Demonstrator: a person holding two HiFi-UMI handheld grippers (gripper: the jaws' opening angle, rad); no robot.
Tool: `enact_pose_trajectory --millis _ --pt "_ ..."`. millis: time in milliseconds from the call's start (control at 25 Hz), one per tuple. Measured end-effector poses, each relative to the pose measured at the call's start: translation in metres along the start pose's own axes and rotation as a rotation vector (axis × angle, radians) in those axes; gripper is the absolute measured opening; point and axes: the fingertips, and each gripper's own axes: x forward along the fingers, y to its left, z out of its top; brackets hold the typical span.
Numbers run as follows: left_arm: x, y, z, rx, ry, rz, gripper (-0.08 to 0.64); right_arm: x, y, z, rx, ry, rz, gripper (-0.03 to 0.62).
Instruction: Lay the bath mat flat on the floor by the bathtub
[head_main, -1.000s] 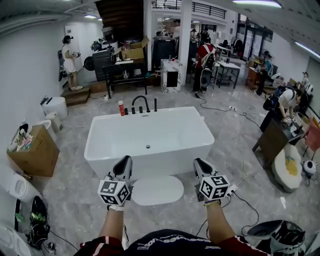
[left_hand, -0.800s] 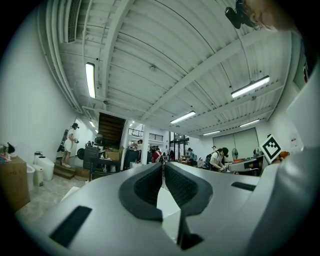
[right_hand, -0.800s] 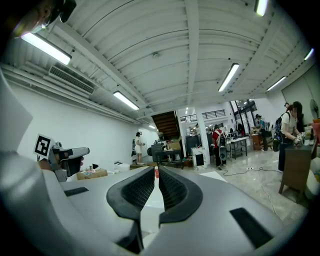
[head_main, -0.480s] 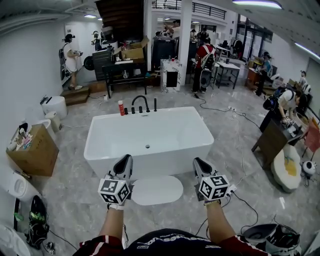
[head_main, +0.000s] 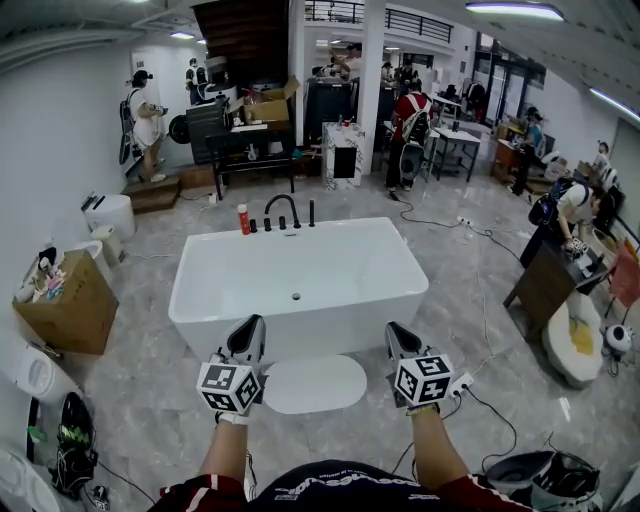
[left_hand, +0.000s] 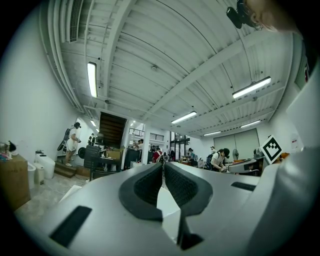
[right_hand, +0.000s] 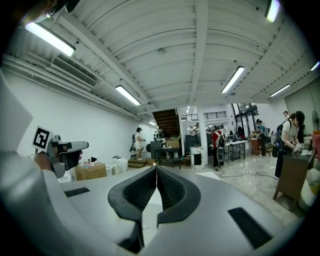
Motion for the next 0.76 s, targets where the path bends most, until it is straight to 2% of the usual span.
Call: enact_pose_trajectory --millis 760 --pt "-0.0024 -0.005 -0.0049 -0.009 0.004 -0.009 0.031 -0.0072 -0.0001 -0.0038 0.032 -0.007 -0.001 0.029"
